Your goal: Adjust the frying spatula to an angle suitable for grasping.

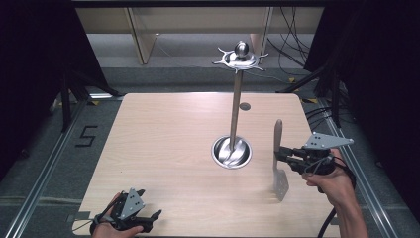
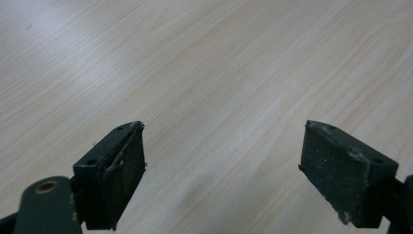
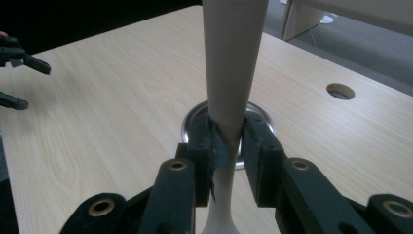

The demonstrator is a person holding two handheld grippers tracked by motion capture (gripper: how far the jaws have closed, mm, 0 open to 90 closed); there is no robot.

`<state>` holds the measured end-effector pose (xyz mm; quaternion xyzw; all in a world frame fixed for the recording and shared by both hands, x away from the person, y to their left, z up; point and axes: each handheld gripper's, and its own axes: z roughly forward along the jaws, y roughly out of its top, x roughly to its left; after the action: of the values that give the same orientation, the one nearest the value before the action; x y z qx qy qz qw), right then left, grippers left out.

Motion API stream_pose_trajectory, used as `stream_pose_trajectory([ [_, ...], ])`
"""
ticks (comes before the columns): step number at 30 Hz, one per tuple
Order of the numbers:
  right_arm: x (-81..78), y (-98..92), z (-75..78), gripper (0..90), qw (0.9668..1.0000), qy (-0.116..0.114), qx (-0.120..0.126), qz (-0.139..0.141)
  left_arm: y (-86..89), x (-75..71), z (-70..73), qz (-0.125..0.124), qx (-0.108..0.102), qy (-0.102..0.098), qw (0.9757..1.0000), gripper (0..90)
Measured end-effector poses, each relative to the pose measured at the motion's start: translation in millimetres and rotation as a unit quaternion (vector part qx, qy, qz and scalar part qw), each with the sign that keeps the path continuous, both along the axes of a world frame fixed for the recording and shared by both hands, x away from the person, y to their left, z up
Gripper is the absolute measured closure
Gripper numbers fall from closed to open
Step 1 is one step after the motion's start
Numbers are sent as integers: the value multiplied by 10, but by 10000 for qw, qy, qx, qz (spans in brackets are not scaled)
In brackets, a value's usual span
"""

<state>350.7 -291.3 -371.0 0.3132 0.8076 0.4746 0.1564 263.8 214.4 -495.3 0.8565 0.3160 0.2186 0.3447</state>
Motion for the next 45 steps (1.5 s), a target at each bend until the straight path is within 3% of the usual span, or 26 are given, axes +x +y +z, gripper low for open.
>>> stream_pose_trajectory([
  [3, 29, -9, 21, 755, 9999, -109, -1, 10, 2, 1, 4, 5, -9, 6, 10000, 159],
  [4, 11, 0, 29, 755, 10000, 0, 61, -40, 3, 1, 3, 2, -8, 4, 10000, 159],
  [11, 72, 23, 54, 755, 9992, -328, 223, -32, 4, 1, 3, 2, -15, 5, 10000, 159],
  [13, 65, 35, 66, 755, 9993, -248, 293, -46, 5, 1, 2, 2, -7, 6, 10000, 159],
  [15, 80, 46, 84, 755, 9992, -270, 293, -27, 3, 1, 2, 4, -5, 8, 10000, 159],
  [16, 99, 52, 83, 755, 9988, -388, 299, -4, 2, 1, 2, 7, -4, 6, 10000, 159],
  [20, 125, 88, 155, 755, 9988, -359, 344, -10, 13, 7, 5, -7, 68, 8, 10000, 159],
  [21, 141, 107, 168, 756, 9983, -426, 399, -36, -13, 1, -18, 120, -162, -25, 9998, 159],
  [24, 179, 140, 251, 755, 9987, -402, 318, 45, -14, 9, -22, 127, -78, -89, 9998, 159],
  [26, 202, 167, 286, 755, 9986, -429, 299, 43, -14, 8, -22, 144, -91, -100, 9998, 159],
  [27, 212, 185, 315, 756, 9985, -457, 300, 19, -5, 7, -9, 80, -96, 0, 9999, 159],
  [31, 252, 225, 399, 755, 9987, -462, 230, 9, -17, 7, -24, 139, -107, -87, 9998, 159],
  [35, 304, 265, 463, 755, 9980, -579, 260, 1, -15, 10, -23, 122, -84, -89, 9999, 159],
  [40, 353, 307, 566, 755, 9983, -546, 190, 73, -20, 4, -25, 145, -177, -63, 9997, 159],
  [45, 401, 376, 648, 755, 9974, -681, 240, 76, -10, 6, -13, 82, -104, -74, 9999, 159],
])
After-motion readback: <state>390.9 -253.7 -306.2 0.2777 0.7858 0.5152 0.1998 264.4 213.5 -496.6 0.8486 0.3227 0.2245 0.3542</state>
